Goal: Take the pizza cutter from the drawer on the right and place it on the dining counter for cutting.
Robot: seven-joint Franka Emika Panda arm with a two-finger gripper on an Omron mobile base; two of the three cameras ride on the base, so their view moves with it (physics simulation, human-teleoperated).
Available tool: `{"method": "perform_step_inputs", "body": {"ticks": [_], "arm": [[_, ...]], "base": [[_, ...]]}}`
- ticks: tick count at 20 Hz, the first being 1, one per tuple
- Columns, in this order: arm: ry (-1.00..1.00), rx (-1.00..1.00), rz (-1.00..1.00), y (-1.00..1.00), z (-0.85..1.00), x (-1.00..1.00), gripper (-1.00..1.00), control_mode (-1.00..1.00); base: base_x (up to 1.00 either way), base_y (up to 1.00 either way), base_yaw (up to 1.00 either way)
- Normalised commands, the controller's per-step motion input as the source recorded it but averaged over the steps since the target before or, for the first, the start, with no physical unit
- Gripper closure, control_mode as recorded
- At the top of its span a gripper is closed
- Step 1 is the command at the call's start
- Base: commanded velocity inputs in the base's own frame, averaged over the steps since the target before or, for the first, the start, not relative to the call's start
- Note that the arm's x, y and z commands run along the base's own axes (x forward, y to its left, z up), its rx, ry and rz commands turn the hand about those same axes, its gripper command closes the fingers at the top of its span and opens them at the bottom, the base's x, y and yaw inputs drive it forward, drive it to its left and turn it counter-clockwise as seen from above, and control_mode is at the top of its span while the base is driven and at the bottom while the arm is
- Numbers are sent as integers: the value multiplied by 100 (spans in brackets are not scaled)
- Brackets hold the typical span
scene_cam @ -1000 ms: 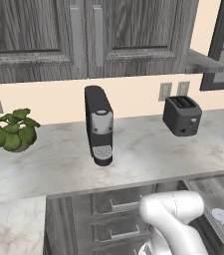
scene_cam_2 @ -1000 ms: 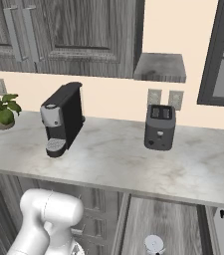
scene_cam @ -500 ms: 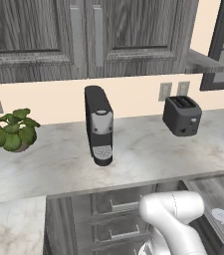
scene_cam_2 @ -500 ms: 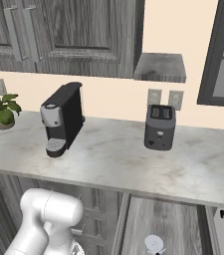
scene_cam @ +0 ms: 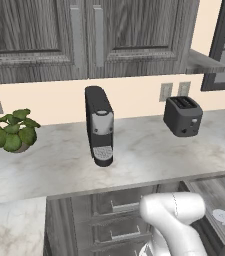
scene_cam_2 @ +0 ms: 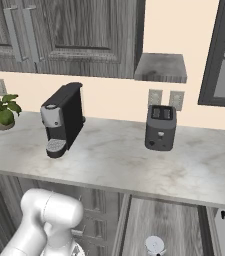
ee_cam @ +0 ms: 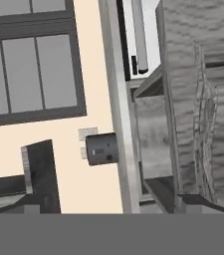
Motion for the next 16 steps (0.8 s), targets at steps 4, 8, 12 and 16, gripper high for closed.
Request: {"method": "perform_step_inputs", "body": {"ticks": [4, 8, 12, 16], "arm": [[7, 0, 0, 18, 55, 5, -100, -100], [12, -1, 0, 30, 41, 21, -100, -100], [14, -1, 0, 42, 34, 36, -100, -100], [17, -3, 0, 54, 24, 45, -100, -100]], "base": [[0, 0, 0], [0, 0, 0], [0, 0, 0], [0, 0, 0]]}}
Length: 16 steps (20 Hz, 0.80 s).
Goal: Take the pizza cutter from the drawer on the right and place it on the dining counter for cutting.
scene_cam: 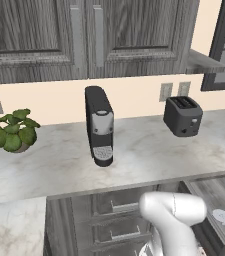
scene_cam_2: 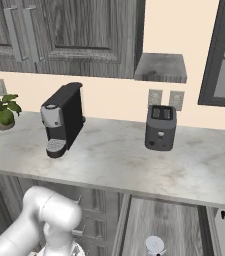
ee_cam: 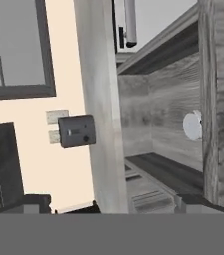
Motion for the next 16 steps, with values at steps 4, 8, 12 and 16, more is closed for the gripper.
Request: {"method": "perform_step_inputs", "body": {"ticks": [4, 8, 12, 16], "arm": [[22, -5, 0, 56, 20, 46, -100, -100], [23, -6, 0, 56, 28, 54, -100, -100], [23, -7, 0, 55, 20, 60, -100, -100], [25, -8, 1, 57, 13, 64, -100, -100]], "base": [[0, 0, 0], [0, 0, 0], [0, 0, 0], [0, 0, 0]]}}
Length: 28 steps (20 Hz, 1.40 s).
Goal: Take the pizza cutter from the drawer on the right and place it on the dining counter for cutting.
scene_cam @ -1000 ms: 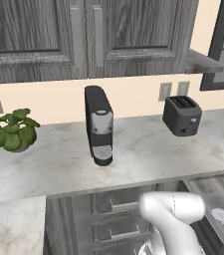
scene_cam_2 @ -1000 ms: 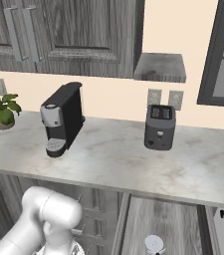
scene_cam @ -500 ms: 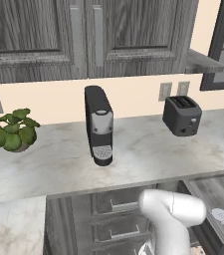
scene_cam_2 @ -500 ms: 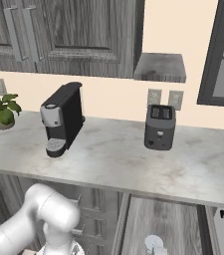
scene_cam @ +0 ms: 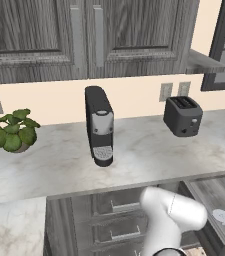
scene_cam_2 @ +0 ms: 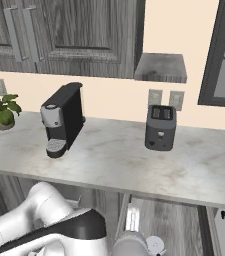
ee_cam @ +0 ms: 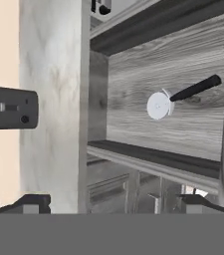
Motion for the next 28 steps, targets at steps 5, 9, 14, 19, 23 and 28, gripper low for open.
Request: {"method": "perform_step_inputs", "body": {"ticks": [5, 9, 14, 19, 23, 28], "arm": [[22, -10, 5, 44, 0, 53, -100, -100], [14, -3, 16, 0, 0, 33, -100, -100], [12, -2, 24, -11, 0, 19, -100, -100], [10, -6, 31, -20, 0, 0, -100, -100], [8, -14, 33, -14, 0, 0, -100, -100], [11, -18, 30, -6, 0, 0, -100, -100]], "base": [[0, 0, 0], [0, 0, 0], [0, 0, 0], [0, 0, 0], [0, 0, 0], [0, 0, 0]]}}
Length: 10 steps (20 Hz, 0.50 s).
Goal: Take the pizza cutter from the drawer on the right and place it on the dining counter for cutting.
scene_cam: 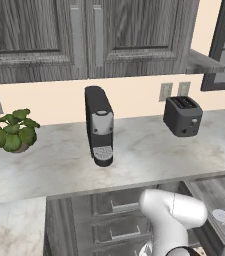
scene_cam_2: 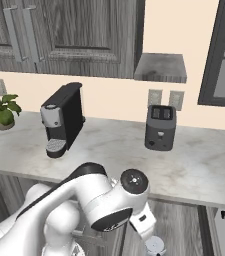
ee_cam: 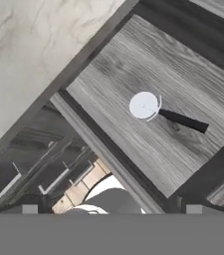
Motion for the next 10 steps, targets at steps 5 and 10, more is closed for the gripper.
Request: {"method": "perform_step_inputs", "body": {"ticks": [5, 10], "arm": [[11, -17, 33, -20, 0, 0, -100, -100], [5, -9, 40, -33, -21, 5, -100, -100]], "base": [[0, 0, 0], [0, 0, 0]]}}
